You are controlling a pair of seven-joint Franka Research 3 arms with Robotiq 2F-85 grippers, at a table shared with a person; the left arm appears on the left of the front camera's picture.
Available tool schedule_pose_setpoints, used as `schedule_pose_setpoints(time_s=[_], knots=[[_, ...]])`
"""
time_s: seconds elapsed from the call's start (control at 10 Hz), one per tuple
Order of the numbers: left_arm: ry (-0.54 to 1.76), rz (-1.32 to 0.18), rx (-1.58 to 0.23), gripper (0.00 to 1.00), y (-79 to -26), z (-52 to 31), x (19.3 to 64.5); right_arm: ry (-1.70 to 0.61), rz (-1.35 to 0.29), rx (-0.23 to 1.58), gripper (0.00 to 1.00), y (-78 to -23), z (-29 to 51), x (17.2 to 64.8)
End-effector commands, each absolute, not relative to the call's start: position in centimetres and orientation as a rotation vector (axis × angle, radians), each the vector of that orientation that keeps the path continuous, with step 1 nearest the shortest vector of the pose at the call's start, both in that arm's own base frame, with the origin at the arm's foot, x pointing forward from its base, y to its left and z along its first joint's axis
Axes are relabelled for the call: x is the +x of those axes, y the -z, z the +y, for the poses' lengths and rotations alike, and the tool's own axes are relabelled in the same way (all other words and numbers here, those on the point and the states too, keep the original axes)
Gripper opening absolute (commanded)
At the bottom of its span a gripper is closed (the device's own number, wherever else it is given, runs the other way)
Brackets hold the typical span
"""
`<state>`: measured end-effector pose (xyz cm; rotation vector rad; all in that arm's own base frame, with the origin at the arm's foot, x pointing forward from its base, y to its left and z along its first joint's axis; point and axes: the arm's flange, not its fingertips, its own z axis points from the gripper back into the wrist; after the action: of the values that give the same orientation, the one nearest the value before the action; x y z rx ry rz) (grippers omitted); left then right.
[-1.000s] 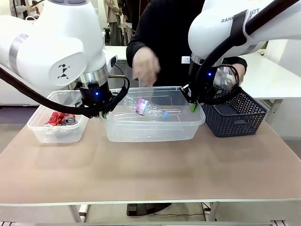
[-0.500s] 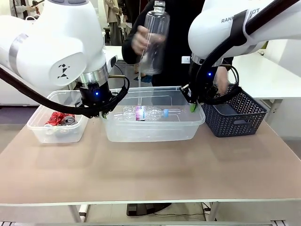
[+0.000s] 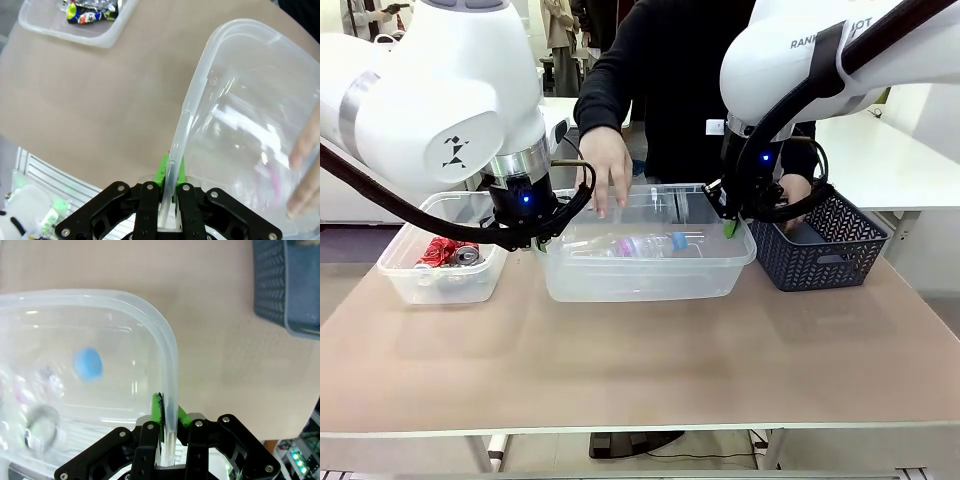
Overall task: Sort the waste into each basket.
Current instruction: Offer the picked Organizing box to the human.
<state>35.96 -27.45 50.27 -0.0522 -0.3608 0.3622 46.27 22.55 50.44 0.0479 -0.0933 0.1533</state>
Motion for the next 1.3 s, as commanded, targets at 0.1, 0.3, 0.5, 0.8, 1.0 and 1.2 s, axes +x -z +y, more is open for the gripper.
schedule_pose_setpoints(time_s=[0.1,0.3,0.5,0.8,1.0,1.2], knots=[[-0.383,-0.376,-0.053,0.05,-50.55,-26.68,36.07,-0.17,-0.097,0.049,0.05,-50.65,22.76,46.13],[-0.383,-0.376,-0.053,0.05,-50.55,-26.68,36.07,-0.17,-0.097,0.049,0.05,-50.65,22.76,46.13],[-0.383,-0.376,-0.053,0.05,-50.55,-26.68,36.07,-0.17,-0.097,0.049,0.05,-50.65,22.76,46.13],[-0.383,-0.376,-0.053,0.05,-50.55,-26.68,36.07,-0.17,-0.097,0.049,0.05,-50.65,22.76,46.13],[-0.383,-0.376,-0.053,0.05,-50.55,-26.68,36.07,-0.17,-0.097,0.049,0.05,-50.65,22.76,46.13],[-0.383,-0.376,-0.053,0.05,-50.55,-26.68,36.07,-0.17,-0.097,0.049,0.05,-50.65,22.76,46.13]])
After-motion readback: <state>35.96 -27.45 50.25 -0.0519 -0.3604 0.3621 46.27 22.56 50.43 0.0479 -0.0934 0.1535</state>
